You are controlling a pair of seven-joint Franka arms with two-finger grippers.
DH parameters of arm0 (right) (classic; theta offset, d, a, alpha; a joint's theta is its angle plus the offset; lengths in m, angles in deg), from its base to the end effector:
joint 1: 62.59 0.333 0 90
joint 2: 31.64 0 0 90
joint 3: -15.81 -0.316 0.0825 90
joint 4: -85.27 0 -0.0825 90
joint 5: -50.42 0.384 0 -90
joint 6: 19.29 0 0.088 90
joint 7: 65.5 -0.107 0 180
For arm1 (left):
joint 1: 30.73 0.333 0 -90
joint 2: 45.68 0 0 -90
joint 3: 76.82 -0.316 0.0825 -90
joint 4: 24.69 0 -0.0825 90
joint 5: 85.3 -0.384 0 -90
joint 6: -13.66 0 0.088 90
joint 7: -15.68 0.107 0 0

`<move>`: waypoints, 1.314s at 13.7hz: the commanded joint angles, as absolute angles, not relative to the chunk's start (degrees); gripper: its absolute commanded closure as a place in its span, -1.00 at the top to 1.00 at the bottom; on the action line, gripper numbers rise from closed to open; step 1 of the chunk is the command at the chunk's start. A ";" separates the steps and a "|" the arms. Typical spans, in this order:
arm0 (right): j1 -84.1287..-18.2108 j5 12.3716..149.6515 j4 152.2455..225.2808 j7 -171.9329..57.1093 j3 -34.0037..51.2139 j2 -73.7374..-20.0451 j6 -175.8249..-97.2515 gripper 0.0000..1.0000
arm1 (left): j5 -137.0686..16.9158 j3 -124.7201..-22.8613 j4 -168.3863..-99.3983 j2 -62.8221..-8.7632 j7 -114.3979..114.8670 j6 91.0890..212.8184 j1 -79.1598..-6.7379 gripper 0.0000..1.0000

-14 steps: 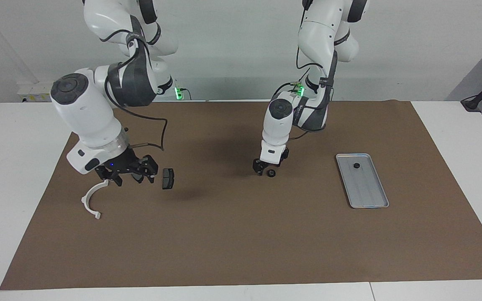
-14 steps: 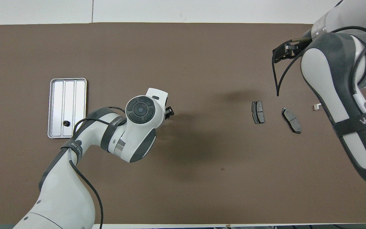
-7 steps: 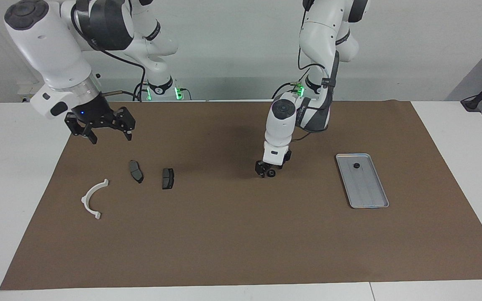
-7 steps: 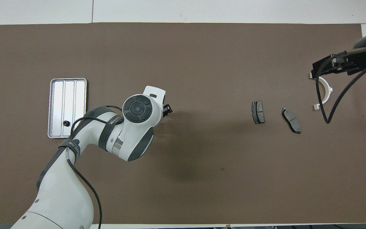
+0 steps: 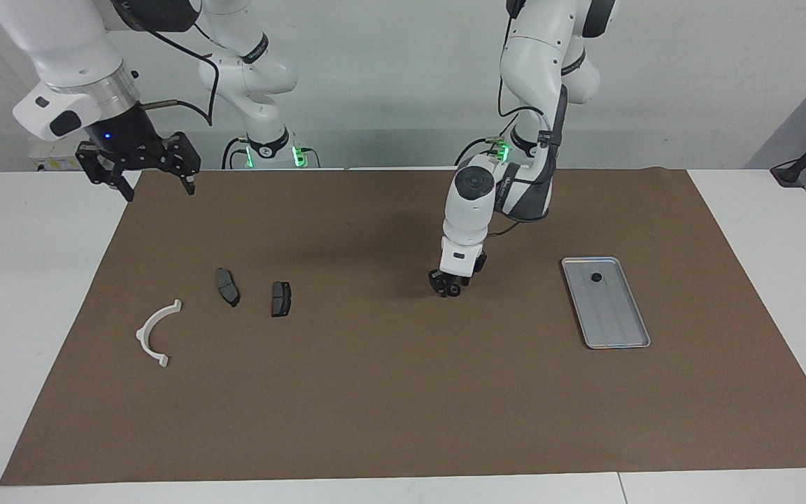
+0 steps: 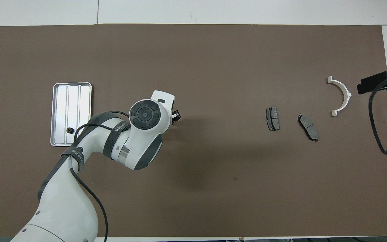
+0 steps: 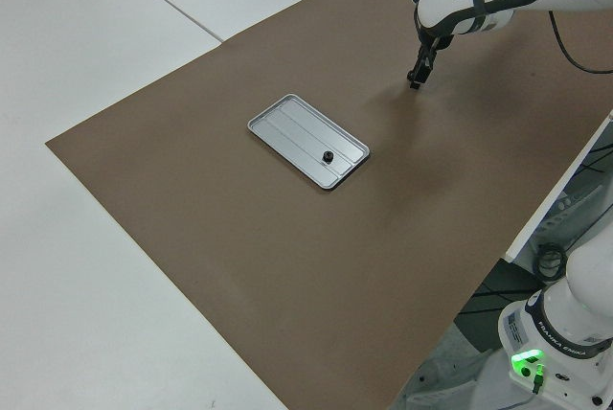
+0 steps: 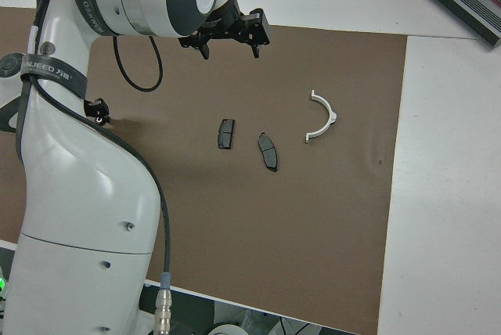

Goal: Pick bearing gear from pile to tray
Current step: 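Carry the bearing to the tray while the right gripper returns to rest, then lower the bearing into the tray and open the left gripper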

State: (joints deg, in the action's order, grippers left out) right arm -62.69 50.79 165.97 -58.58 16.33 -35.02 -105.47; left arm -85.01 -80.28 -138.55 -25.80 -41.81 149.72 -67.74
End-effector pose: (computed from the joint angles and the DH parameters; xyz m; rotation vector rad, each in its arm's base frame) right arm 0.5663 -0.0052 0.6616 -3.1328 -0.1733 -0.0580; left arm 0.5091 -0.3393 0.2932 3.0556 0.6471 0.0638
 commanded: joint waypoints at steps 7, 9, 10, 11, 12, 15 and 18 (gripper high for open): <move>-63.39 49.90 172.02 -59.96 15.72 -33.57 -108.59 1.00 | -88.29 -80.33 -131.57 -32.12 -26.31 129.96 -55.64 -0.90; -63.39 49.98 171.76 -59.87 15.63 -33.57 -108.15 1.00 | -88.29 -80.33 -131.83 -32.93 -16.19 129.40 -49.22 -0.90; -63.39 49.98 171.85 -59.96 15.63 -33.57 -108.15 1.00 | -88.29 -80.25 -132.18 -32.93 -10.57 130.19 -46.41 -0.90; -63.30 49.98 171.85 -59.96 15.63 -33.57 -107.98 1.00 | -88.03 -80.25 -132.36 -32.93 -5.90 130.55 -43.59 -0.90; -63.30 49.98 171.85 -59.96 15.63 -33.57 -107.89 1.00 | -87.85 -80.25 -133.06 -32.93 -2.55 132.29 -41.48 -0.90; -63.03 49.98 171.85 -59.96 15.63 -33.66 -107.89 1.00 | -87.76 -80.25 -136.83 -32.76 1.16 139.06 -38.13 -0.89; -63.03 50.07 171.85 -60.05 15.63 -33.84 -107.89 1.00 | -87.76 -80.25 -137.55 -30.48 5.91 143.19 -34.69 -0.89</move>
